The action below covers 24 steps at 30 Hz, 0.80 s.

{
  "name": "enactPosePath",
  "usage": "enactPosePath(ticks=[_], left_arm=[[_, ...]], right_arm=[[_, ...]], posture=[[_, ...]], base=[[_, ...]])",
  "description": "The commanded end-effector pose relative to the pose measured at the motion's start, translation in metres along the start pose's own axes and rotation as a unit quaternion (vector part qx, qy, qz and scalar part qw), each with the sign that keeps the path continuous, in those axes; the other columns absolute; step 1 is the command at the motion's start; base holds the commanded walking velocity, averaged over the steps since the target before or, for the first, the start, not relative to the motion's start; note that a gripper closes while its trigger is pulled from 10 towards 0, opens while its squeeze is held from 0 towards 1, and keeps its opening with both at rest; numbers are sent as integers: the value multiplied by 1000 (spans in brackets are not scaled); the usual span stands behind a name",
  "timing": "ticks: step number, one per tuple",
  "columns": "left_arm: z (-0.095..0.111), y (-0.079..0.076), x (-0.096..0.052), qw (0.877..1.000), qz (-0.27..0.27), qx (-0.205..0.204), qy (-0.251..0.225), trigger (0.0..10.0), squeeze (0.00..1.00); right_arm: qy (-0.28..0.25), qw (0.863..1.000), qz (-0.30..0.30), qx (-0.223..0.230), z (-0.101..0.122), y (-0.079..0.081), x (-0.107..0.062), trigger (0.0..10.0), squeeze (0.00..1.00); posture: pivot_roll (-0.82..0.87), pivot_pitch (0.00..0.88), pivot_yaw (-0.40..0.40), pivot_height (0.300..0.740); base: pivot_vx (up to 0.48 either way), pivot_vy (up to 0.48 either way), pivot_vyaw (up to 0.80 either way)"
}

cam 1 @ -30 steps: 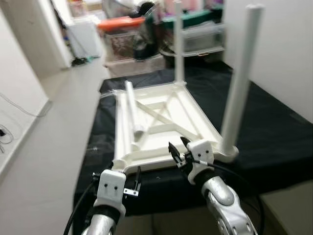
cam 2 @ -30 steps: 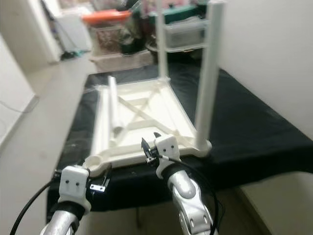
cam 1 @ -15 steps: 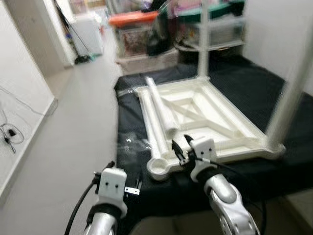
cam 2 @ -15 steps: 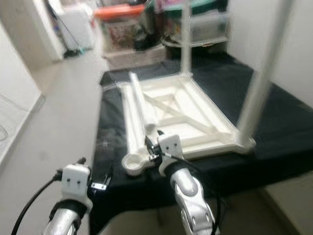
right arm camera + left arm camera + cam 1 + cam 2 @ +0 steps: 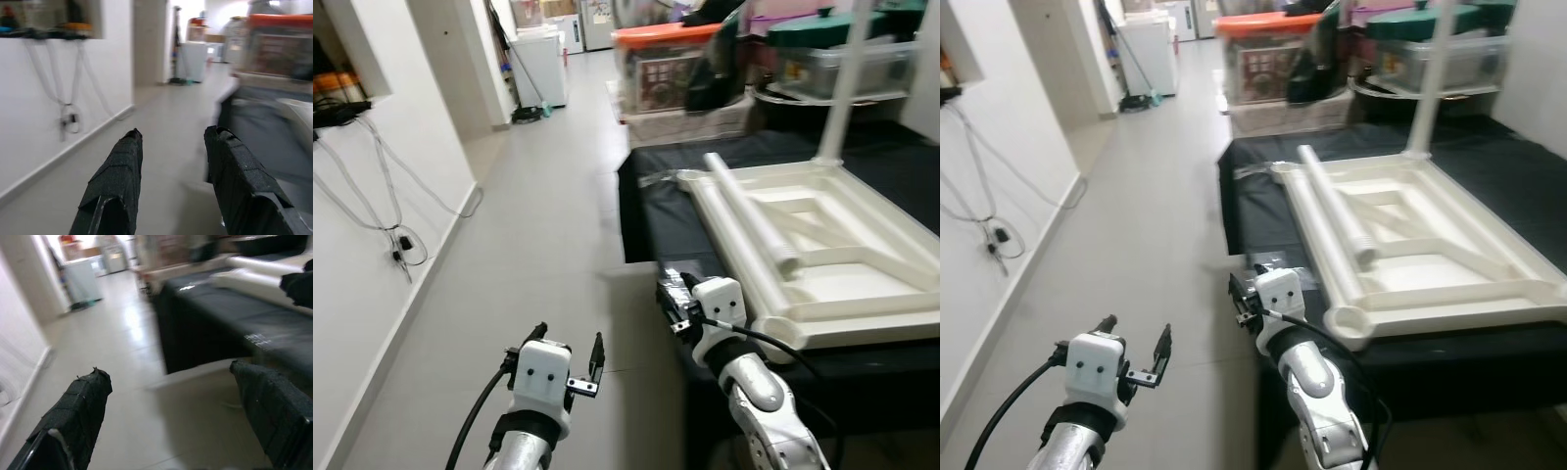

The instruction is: Building children table

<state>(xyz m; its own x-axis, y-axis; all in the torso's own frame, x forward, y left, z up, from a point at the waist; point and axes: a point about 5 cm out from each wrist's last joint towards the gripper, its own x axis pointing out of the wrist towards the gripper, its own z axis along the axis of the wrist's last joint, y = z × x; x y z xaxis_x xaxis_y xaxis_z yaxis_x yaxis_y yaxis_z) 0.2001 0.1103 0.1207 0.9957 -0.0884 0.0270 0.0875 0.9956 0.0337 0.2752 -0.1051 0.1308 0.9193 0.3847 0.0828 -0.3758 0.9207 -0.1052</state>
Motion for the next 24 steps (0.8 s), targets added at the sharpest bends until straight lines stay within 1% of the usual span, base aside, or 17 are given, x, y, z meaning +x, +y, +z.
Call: enactPosePath(ticks=[1, 6, 11, 22, 24], left_arm=[[-1, 1, 0, 1000, 9, -6, 2, 10000, 0], [0, 1, 0, 1000, 8, -5, -1, 10000, 0], [0, 1, 1, 1000, 7, -4, -4, 10000, 0], [0, -1, 0, 1000, 4, -5, -6, 10000, 0], [0, -1, 0, 1000, 4, -6, -5, 10000, 0]], right_arm=[[-17, 1000, 15, -4, 6, 7, 2, 10000, 0], [-19, 1000, 15, -7, 6, 7, 2, 10000, 0], [-19, 1000, 21, -10, 6, 9, 3, 10000, 0], [-20, 1000, 17, 2, 4, 8, 4, 10000, 0], [-18, 1000, 14, 4, 4, 7, 4, 10000, 0]], posture=[[-21, 0, 38, 740], [-21, 0, 37, 740], [-20, 0, 35, 740], [-15, 0, 32, 740], [-15, 0, 32, 740]], base=[[349, 330, 606], [382, 285, 711], [432, 0, 781], [453, 0, 0], [472, 0, -600]])
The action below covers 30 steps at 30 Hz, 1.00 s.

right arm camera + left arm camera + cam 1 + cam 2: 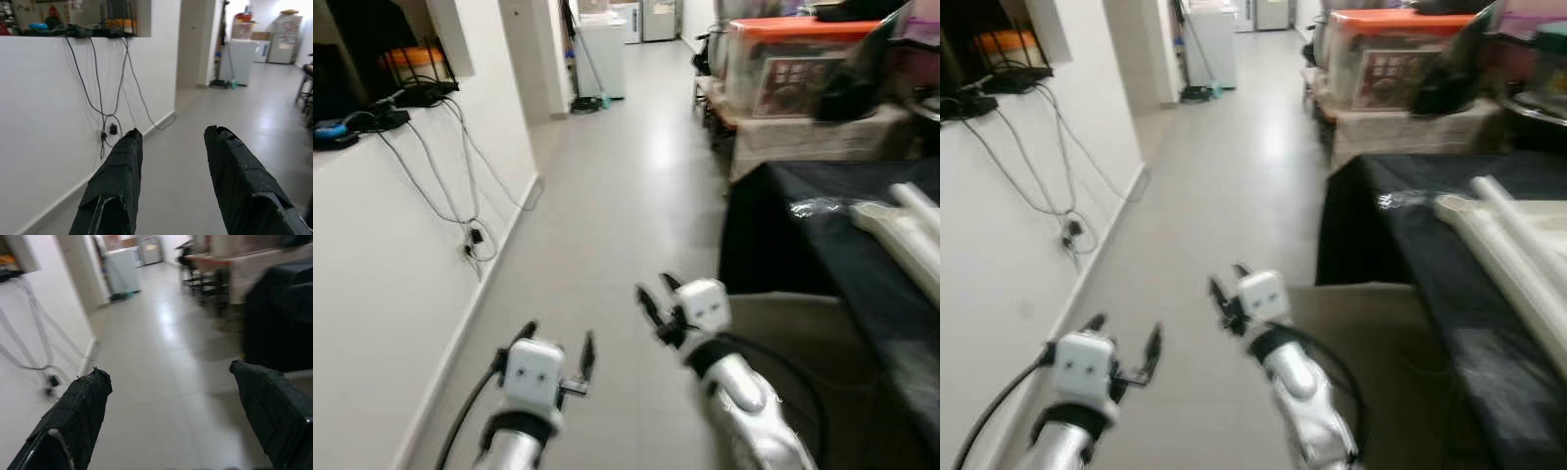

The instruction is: Building children table

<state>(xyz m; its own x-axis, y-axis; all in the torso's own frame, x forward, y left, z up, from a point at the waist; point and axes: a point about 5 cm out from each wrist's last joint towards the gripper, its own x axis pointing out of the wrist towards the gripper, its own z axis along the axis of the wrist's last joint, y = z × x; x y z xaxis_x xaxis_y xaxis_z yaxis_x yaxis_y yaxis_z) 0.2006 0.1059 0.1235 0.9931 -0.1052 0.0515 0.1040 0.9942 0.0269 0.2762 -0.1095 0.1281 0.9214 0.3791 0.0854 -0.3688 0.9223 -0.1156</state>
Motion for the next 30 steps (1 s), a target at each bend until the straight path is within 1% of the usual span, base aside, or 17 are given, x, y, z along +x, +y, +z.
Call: enactPosePath(ticks=[1, 9, 11, 13, 18, 22, 27, 30], left_arm=[[-3, 3, -1, 1000, 12, -2, 7, 10000, 0], [-2, 3, -2, 1000, 10, -1, 6, 10000, 0], [-2, 3, -1, 1000, 9, -1, 6, 10000, 0], [-3, 3, -2, 1000, 8, -1, 7, 10000, 0], [-4, 3, -1, 1000, 7, -6, 12, 10000, 0], [-4, 2, -1, 1000, 4, -15, 14, 10000, 0], [-4, 3, -1, 1000, 3, -17, 15, 10000, 0], [-4, 4, 0, 1000, 4, -17, 13, 10000, 0]], right_arm=[[-16, 1000, 16, 11, 7, 10, 5, 10000, 0], [-23, 1000, 16, 9, 10, 9, 8, 10000, 0], [-28, 999, 14, 10, 13, 9, 9, 10000, 0], [-43, 999, 3, 15, 22, 5, 15, 10000, 0], [-50, 999, -1, 16, 25, 3, 19, 10000, 0], [-53, 998, -2, 14, 27, 2, 21, 10000, 0], [-55, 998, -3, 14, 29, 2, 23, 10000, 0], [-62, 998, -4, 14, 34, 1, 27, 10000, 0]], posture=[[-15, 0, 32, 740], [-14, 0, 31, 740], [-14, 0, 31, 740], [-12, 0, 33, 740], [-10, 0, 34, 740], [-10, 0, 34, 740], [-8, 0, 38, 740], [-8, 0, 43, 740]], base=[[472, 0, -600], [480, 0, -800], [480, 0, -800], [480, 0, -800], [386, 0, -800], [0, 0, -791], [0, 0, -800], [0, 0, -800]])
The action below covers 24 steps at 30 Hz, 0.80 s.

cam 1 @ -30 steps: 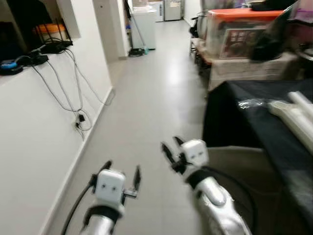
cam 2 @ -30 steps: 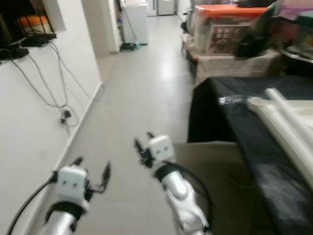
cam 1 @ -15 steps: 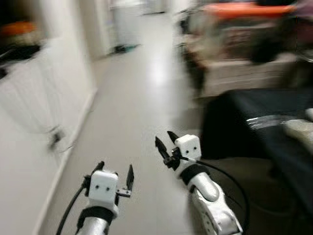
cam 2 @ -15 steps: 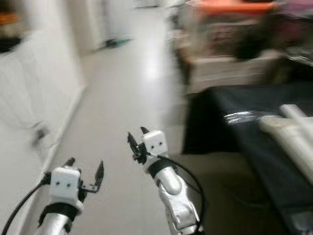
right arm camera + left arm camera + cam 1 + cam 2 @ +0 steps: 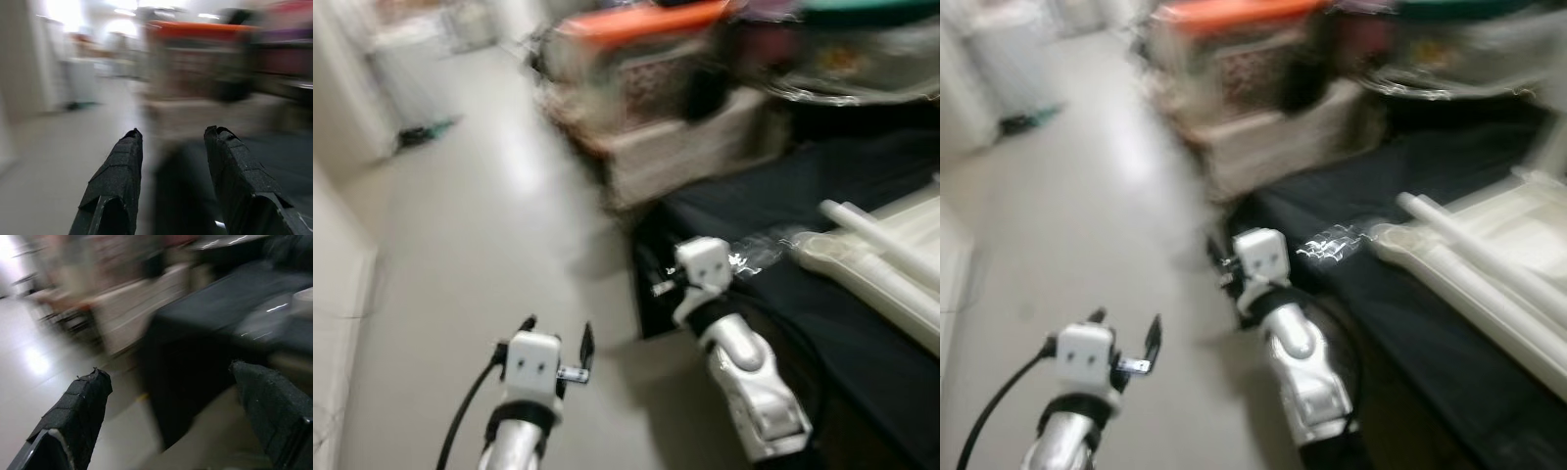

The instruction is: Building children table

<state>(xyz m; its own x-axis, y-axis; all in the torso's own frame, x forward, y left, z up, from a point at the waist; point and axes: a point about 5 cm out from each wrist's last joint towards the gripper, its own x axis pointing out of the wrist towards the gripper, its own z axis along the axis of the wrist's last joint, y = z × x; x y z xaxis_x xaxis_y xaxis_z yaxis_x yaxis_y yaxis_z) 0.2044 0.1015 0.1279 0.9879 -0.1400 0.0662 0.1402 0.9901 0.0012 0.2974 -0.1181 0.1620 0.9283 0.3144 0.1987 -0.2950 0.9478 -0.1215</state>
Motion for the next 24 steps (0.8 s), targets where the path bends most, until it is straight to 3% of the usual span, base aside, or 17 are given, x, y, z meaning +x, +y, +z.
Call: enactPosePath(ticks=[1, 5, 10, 15, 24], left_arm=[[-8, 8, -5, 1000, 23, -3, 19, 10000, 0], [-4, 11, -3, 999, 32, -3, 10, 10000, 0], [15, 30, 8, 998, 60, 7, -28, 10000, 0], [18, 38, 12, 997, 66, 16, -37, 10000, 0], [21, 40, 13, 997, 61, 29, -45, 10000, 0]], right_arm=[[-11, 999, 32, 25, 5, 22, 8, 10000, 0], [-23, 999, 34, 22, 11, 22, 11, 10000, 0], [-51, 998, 37, 20, 27, 23, 22, 10000, 0], [-58, 997, 38, 22, 30, 24, 26, 10000, 0], [-55, 998, 39, 18, 30, 23, 27, 10000, 0]], posture=[[-8, 0, 43, 740], [-8, 0, 43, 740], [-4, 0, 36, 740], [-5, 0, 36, 740], [-5, 0, 36, 740]], base=[[0, 0, -800], [0, 0, -800], [0, 0, -798], [0, 0, -795], [81, 0, -800]])
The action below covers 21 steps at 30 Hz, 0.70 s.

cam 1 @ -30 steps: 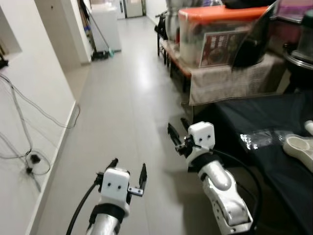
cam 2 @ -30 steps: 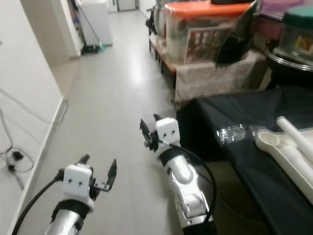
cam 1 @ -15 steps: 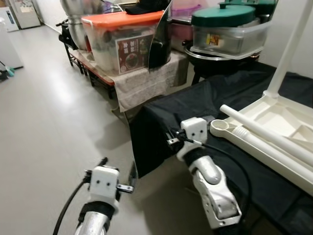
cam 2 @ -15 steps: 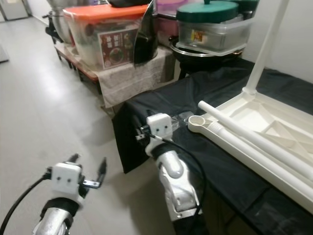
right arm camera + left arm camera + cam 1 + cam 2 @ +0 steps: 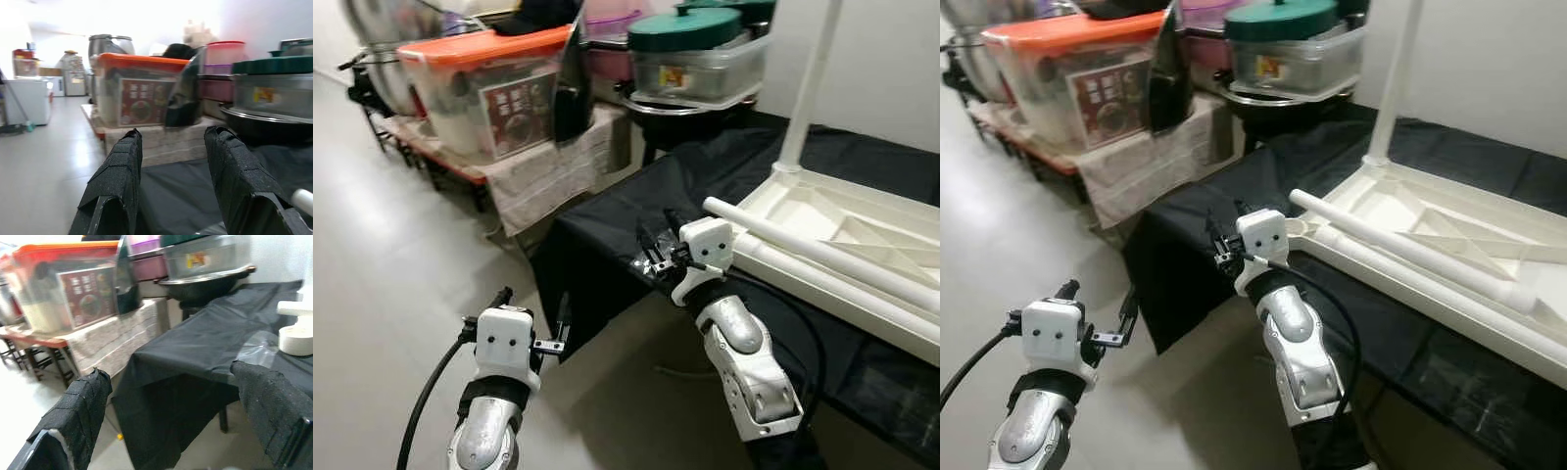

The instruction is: Building children table

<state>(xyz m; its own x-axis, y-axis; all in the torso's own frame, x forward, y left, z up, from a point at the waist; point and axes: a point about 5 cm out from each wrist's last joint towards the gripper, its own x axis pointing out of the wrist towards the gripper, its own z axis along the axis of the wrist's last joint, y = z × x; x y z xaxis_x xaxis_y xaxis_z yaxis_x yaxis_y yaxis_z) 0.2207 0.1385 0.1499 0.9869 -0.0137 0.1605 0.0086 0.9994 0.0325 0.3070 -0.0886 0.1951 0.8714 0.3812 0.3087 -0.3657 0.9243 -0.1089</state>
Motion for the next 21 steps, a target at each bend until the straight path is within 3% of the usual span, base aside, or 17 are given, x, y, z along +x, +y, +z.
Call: enactPosePath(ticks=[1, 7, 15, 21], left_arm=[[0, 1, 1, 1000, -7, 8, -1, 10000, 0], [1, 1, 3, 1000, -8, 7, 0, 10000, 0], [1, 11, 6, 1000, 23, -5, 3, 10000, 0], [1, 17, 6, 999, 33, 0, 3, 10000, 0]], right_arm=[[6, 1000, 5, 3, -2, 2, 2, 10000, 0], [4, 1000, 8, 3, -2, 4, 3, 10000, 0], [-2, 1000, 12, -3, 0, 5, 5, 10000, 0], [-13, 1000, 23, 0, 10, 6, 16, 10000, 0]], posture=[[-5, 0, 36, 740], [-5, 0, 36, 740], [-2, 0, 28, 740], [-1, 0, 26, 740]], base=[[469, 0, -800], [467, 0, -800], [0, 0, -792], [0, 0, 0]])
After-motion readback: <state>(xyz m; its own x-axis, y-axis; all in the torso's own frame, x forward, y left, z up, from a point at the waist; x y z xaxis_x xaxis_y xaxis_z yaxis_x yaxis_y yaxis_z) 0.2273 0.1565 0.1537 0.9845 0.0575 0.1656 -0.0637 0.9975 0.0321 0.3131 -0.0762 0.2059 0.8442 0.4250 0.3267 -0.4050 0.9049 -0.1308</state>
